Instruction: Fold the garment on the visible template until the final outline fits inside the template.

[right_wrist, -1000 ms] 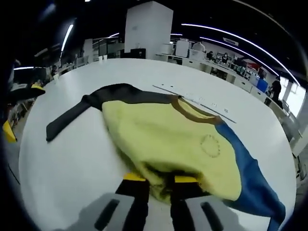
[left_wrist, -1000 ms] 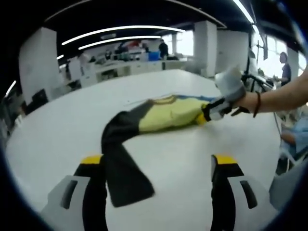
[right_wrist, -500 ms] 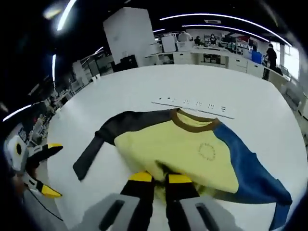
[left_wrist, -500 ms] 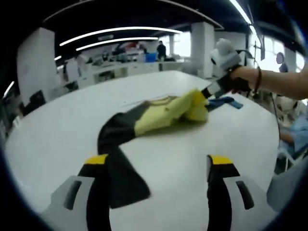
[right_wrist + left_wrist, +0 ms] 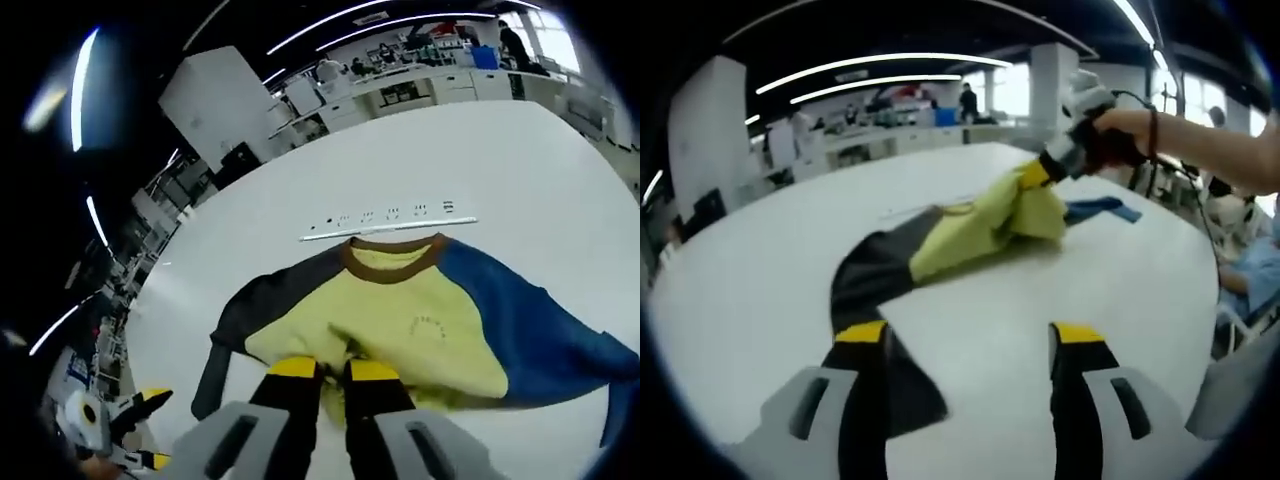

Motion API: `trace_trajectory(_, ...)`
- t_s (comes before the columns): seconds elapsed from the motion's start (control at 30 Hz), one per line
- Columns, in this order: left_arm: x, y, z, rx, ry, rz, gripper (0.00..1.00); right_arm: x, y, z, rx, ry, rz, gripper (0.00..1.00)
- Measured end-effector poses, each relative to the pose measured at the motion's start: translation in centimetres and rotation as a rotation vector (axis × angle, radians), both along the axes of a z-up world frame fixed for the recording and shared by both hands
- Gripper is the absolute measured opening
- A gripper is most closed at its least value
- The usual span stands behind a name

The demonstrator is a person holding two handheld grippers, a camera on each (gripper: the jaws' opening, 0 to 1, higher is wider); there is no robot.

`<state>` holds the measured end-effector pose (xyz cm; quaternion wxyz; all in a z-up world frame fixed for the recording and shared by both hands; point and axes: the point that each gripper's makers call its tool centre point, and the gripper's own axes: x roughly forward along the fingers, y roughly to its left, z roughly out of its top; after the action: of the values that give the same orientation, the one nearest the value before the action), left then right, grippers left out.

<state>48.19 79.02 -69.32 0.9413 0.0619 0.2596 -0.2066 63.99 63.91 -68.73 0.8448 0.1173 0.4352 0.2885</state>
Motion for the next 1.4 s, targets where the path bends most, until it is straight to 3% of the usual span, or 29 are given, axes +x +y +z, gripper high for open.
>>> trace_trajectory(0.17, 1.4, -0.6, -0.1, -0.003, -0.012, -0.007, 0.50, 1.4, 0.2, 0.3, -0.041, -0.049, 0.026, 0.05)
trace_trajectory(0.27, 2.4, -1.2, -0.2, -0.014, -0.019, -0.021, 0.44, 2.7, -0.5, -0.4, -0.129, -0.095, 0.064, 0.05)
trace_trajectory(0.6, 6.0, -4.5, -0.6, -0.030, -0.043, -0.091, 0.33, 6.2, -1.6, -4.2, -0.241, -0.106, 0.084, 0.05)
trace_trajectory(0.87, 8.9, -6.4, -1.3, -0.041, -0.053, -0.123, 0.30, 6.8, -2.1, -5.9, -0.303, -0.124, 0.143, 0.05)
trace_trajectory(1.2, 10.5, -8.2, -2.1, -0.052, -0.047, -0.154, 0.27, 6.3, -2.3, -7.7, -0.311, -0.099, 0.161, 0.04)
trace_trajectory(1.4, 11.7, -9.4, -2.2, -0.048, -0.047, -0.168, 0.26, 6.2, -2.4, -7.5, -0.259, -0.079, 0.116, 0.05)
